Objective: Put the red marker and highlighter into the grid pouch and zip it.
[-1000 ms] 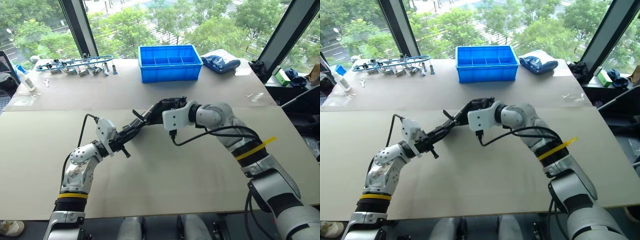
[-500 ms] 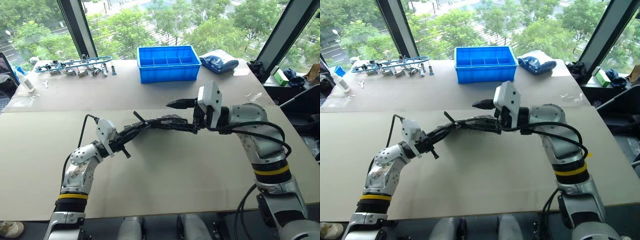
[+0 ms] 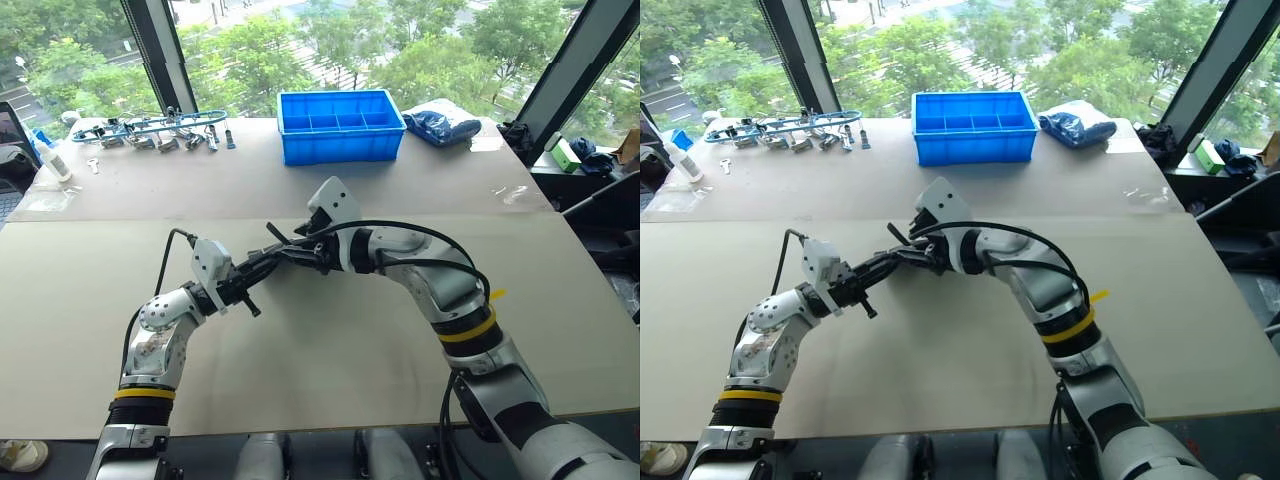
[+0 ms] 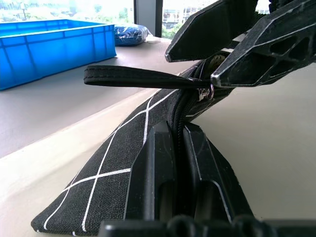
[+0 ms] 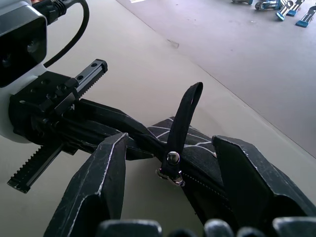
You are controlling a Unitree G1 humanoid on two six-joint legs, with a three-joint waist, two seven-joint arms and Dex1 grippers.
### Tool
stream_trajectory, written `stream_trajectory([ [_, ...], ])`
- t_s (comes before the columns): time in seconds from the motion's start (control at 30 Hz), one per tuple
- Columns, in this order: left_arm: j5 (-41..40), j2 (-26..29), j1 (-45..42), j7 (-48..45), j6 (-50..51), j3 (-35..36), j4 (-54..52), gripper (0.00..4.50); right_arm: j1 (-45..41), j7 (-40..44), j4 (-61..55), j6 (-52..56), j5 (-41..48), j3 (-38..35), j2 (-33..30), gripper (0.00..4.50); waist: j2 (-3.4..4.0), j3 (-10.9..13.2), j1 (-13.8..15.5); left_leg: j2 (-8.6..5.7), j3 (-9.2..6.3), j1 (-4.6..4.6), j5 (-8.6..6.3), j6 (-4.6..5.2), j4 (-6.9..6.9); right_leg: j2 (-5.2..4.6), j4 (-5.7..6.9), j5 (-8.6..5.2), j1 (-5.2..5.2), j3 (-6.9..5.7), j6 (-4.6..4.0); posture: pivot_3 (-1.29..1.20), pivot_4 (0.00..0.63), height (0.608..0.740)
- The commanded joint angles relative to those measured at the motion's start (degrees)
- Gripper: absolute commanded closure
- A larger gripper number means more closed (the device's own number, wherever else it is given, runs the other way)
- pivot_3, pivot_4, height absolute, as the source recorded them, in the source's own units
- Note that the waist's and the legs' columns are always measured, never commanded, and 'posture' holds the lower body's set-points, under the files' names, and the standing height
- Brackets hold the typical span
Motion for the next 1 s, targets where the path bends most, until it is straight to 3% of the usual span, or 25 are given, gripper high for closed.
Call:
stream_trajectory([
  [0.03,-0.70,0.23,-0.25,0.24,-0.15,0.37,-2.37,4.50,-1.83,-0.64,2.40,-1.69,-2.91,2.11,0.68,1.43,0.00,0.00,-0.06,0.00,0.00,0.00,0.00,0.00,0.00,0.00,0.00,0.00,0.00,0.00,0.00,0.00,0.150,0.740],
  [0.17,-0.69,0.24,-0.39,0.24,-0.14,0.42,-2.28,4.50,-2.39,-0.08,4.93,-1.48,-4.27,3.63,1.41,1.43,0.00,0.00,-0.05,-0.01,0.01,-0.04,0.00,0.00,0.00,-0.02,0.01,0.00,-0.01,0.00,0.01,0.00,0.150,0.740],
  [0.5,-0.63,0.39,-0.12,0.36,-0.24,0.63,-2.34,4.50,-2.06,1.84,5.36,-3.22,-4.94,3.65,1.11,4.47,0.00,0.00,-0.06,0.00,0.00,-0.04,0.00,0.01,0.00,-0.01,0.00,0.00,-0.01,-0.01,0.00,0.00,0.150,0.740],
  [0.63,-0.59,0.32,-0.25,0.30,-0.28,0.56,-2.19,4.50,-0.97,2.92,3.42,-2.66,-3.99,2.32,-0.48,4.47,0.00,0.00,-0.03,0.00,0.00,-0.04,0.00,0.01,0.00,-0.01,0.00,0.00,-0.01,-0.01,0.00,0.00,0.150,0.740],
  [0.83,-0.54,0.21,-0.23,0.24,-0.55,0.47,-2.08,4.50,1.70,1.21,-2.56,1.90,-0.51,-5.90,-3.69,4.47,0.00,0.00,0.07,-0.01,-0.01,-0.05,-0.01,0.01,0.00,-0.04,-0.02,0.00,0.00,-0.02,0.01,0.00,0.150,0.740],
  [1.0,-0.65,0.25,-0.26,0.15,-0.79,0.58,-1.75,4.50,8.52,1.20,-8.80,2.97,0.82,-14.60,-12.54,4.47,0.00,0.00,0.38,-0.02,-0.02,-0.06,-0.01,0.02,-0.04,-0.05,-0.04,0.00,-0.01,-0.01,0.01,0.00,0.150,0.740],
])
